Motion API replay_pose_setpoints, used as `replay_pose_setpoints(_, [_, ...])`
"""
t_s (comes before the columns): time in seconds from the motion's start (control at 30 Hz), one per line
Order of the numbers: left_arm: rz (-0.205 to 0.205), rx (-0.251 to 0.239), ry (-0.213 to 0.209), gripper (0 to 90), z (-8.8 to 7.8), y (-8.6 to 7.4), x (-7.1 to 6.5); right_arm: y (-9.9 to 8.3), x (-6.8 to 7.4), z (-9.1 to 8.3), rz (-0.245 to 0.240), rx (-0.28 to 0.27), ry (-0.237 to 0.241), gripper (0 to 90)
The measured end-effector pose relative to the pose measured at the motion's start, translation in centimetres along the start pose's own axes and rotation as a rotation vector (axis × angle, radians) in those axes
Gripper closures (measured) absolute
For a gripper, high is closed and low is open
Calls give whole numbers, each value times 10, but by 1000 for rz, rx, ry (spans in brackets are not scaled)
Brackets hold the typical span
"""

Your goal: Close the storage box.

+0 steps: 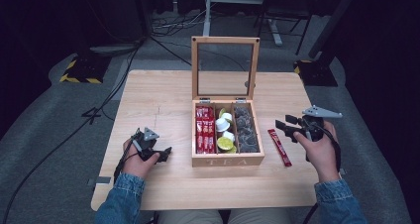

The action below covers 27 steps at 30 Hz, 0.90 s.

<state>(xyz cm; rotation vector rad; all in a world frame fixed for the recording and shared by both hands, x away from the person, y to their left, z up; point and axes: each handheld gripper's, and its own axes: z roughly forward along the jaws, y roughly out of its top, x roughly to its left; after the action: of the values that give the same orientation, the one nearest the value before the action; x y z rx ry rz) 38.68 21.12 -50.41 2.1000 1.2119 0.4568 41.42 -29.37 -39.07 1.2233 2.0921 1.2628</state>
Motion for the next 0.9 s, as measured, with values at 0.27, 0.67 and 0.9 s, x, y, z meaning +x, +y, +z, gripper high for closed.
replay_pose_setpoints(0.27, [0, -1, -3, 151, 0, 0, 0, 39, 10, 2, -44, -42, 21, 447])
replay_pose_setpoints(0.67, [3, 1, -2, 147, 0, 0, 0, 82, 9, 15, -71, -45, 22, 443])
replay_pose_setpoints(0.9, [3, 1, -1, 147, 0, 0, 0, 106, 1, 30, -70, -28, 20, 438])
